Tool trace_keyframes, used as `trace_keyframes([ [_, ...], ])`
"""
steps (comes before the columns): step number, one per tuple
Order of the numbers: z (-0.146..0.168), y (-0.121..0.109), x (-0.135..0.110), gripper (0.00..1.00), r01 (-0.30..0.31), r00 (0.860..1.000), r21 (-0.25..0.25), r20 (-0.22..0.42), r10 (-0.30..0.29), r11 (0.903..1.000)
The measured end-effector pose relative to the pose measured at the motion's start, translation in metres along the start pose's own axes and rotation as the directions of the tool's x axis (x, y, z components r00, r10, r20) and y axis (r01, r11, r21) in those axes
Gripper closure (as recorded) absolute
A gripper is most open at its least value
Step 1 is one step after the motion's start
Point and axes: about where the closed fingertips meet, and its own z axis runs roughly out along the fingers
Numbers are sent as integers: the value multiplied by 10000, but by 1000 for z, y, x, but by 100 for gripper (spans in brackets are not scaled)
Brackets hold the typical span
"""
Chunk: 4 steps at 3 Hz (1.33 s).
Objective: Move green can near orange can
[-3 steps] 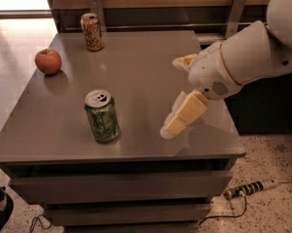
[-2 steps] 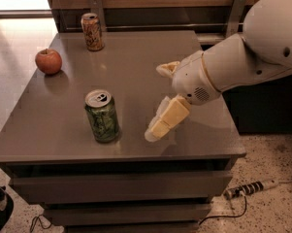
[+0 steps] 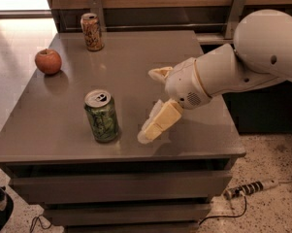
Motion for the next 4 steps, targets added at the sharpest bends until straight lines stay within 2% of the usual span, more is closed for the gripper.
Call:
trace_keyframes([
  [1,15,-4,-6,0,211,9973,-311,708,-189,9993],
  [2,33,-7,-16,0,494,9825,-579,1823,-381,9971],
  [4,56,-2,-26,0,595,9551,-894,2947,-306,9942],
])
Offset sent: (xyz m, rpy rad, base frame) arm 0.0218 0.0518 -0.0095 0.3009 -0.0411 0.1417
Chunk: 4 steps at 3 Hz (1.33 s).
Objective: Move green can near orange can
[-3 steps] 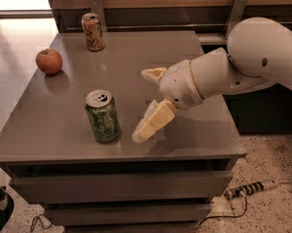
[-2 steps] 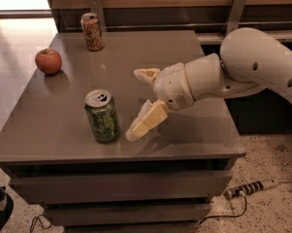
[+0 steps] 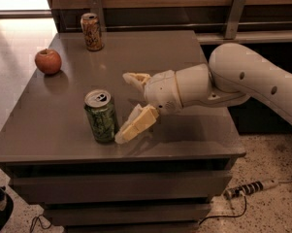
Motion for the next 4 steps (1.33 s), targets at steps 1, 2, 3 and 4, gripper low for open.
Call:
trace_keyframes([
  [1,14,4,-1,0,-107,9996,-207,275,113,9997],
  [2,24,8,-2,0,-257,9976,-308,631,276,9992],
  [3,29,13,-5,0,-299,9947,-329,974,330,9990],
  [4,31,17,-8,18,-232,9921,-273,1225,264,9994],
])
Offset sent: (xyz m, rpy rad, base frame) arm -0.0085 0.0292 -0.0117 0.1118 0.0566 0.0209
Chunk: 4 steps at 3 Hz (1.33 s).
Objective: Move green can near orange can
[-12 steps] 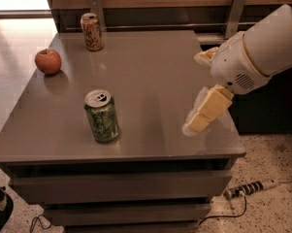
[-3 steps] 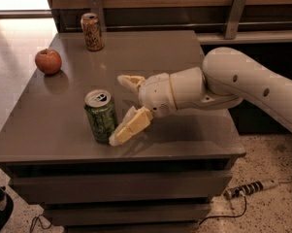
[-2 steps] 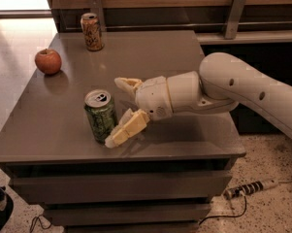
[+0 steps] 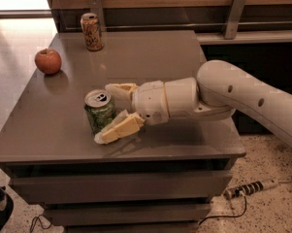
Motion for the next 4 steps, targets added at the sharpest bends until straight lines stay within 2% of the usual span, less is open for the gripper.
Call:
trace_keyframes([
  [3,5,3,-3,88,66,10000,-111,-12,-66,9999],
  [4,6,4,-4,100,83,10000,-140,-14,-83,9999],
])
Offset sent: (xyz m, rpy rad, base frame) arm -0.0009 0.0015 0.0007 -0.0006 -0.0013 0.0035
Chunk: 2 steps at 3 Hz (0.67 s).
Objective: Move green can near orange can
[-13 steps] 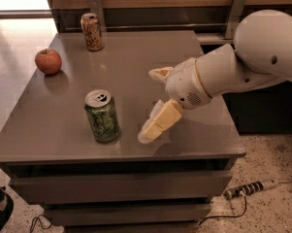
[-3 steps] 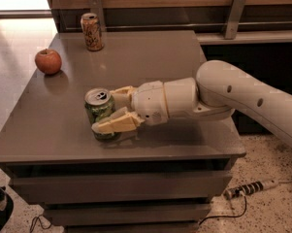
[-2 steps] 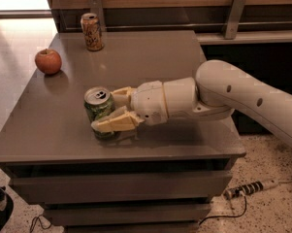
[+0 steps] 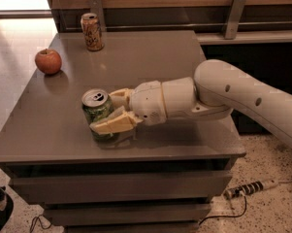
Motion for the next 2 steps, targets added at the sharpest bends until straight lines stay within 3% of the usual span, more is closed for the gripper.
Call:
trace_keyframes([
  [1,-7,-15,-9,100,-17,10000,66,35,16,10000],
  [2,-25,-55,-21,100,-111,9996,527,248,98,9985],
])
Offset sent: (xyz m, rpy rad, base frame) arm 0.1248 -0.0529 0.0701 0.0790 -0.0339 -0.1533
